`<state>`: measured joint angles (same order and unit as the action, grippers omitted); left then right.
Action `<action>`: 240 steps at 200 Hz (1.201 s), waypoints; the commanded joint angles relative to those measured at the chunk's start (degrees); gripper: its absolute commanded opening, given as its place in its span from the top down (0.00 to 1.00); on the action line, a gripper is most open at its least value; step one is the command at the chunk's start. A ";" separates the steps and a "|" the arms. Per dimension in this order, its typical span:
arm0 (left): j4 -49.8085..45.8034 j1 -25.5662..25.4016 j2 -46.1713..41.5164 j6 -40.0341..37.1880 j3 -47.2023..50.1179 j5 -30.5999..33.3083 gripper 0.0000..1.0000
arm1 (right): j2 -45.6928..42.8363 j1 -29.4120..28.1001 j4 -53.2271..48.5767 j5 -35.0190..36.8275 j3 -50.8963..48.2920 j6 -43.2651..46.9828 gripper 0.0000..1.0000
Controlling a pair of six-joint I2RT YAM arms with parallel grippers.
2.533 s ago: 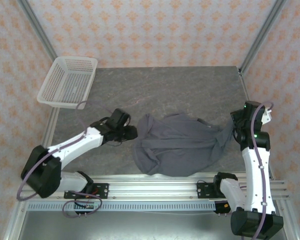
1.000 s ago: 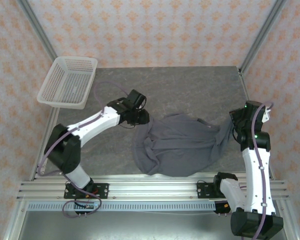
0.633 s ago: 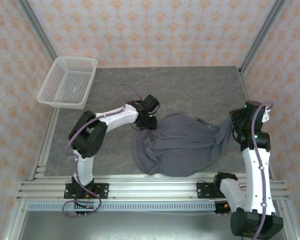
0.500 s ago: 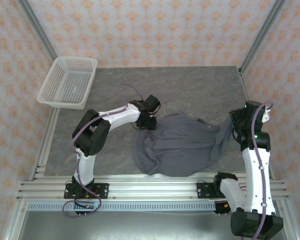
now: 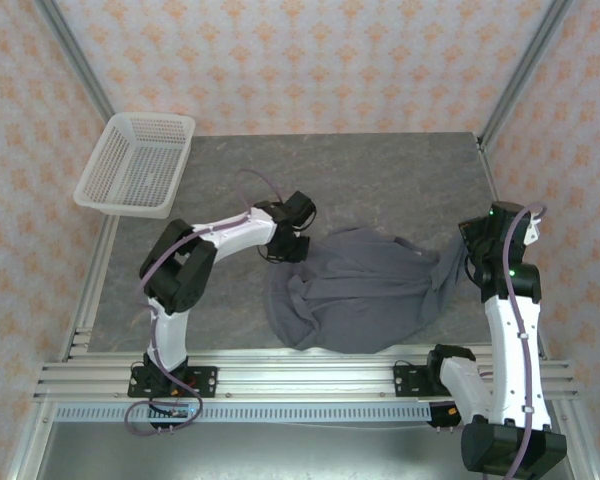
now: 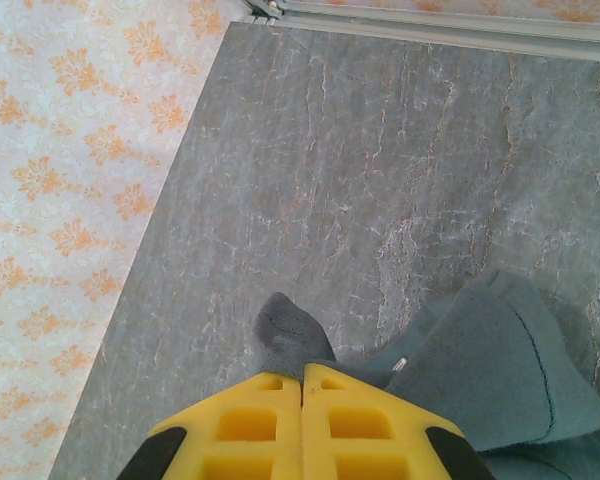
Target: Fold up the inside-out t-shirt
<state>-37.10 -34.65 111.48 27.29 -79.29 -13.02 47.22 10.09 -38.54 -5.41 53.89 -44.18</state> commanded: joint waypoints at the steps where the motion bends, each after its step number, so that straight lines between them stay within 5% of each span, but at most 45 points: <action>1: 1.71 7.24 -13.72 2.67 -2.61 -4.52 1.00 | 0.43 0.34 2.28 -0.48 4.67 -0.65 1.00; 39: -2.92 20.15 -24.31 4.11 -13.26 -7.93 1.00 | 3.77 0.37 5.31 -2.24 14.94 -2.81 1.00; 125: -6.23 23.38 -27.70 3.65 -11.69 -5.78 1.00 | 4.13 0.33 2.49 5.67 17.90 1.95 1.00; 190: -2.51 24.27 -19.49 1.55 -11.78 -5.50 1.00 | 7.63 0.29 2.14 9.34 14.80 5.52 1.00; 240: 3.93 24.72 3.49 2.17 -29.53 -6.28 1.00 | 18.19 0.35 13.81 9.25 14.06 3.60 1.00</action>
<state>-39.33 -10.48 105.56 29.93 -100.73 -20.08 60.84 10.09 -32.67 1.58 68.58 -40.45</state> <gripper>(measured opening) 0.041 0.042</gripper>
